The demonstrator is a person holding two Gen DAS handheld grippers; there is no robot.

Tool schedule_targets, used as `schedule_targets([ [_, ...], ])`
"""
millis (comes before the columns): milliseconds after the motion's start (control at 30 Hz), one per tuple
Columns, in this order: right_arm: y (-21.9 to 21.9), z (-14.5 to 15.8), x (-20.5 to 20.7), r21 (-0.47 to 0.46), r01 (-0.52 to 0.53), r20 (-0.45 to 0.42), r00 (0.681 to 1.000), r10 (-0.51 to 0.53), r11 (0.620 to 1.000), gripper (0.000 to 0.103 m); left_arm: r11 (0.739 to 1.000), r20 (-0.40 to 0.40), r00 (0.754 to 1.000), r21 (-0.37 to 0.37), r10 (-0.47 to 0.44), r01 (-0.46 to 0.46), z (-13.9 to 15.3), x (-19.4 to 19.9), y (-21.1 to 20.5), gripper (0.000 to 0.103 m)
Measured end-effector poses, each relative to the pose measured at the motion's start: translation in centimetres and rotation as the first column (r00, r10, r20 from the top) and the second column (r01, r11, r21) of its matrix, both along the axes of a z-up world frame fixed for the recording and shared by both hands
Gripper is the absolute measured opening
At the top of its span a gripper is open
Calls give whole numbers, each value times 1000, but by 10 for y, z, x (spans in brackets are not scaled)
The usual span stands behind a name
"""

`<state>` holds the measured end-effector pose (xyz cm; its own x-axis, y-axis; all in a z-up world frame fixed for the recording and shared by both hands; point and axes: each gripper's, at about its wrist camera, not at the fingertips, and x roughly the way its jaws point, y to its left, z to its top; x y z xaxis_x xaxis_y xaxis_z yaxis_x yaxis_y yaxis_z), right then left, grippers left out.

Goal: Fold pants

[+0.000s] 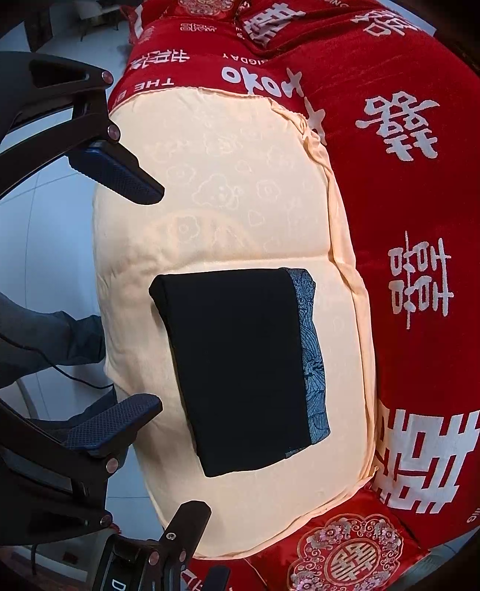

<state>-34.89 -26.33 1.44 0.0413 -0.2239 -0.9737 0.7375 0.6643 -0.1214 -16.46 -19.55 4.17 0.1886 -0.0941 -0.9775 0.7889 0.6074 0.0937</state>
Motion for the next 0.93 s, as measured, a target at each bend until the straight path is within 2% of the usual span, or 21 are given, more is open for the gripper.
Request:
schedule_targets([
  [933,-6,-7,7,7,-14,-12,1000,14,1000,103,1000,-14,1000,-14,11,-11,-2,5,2,103],
])
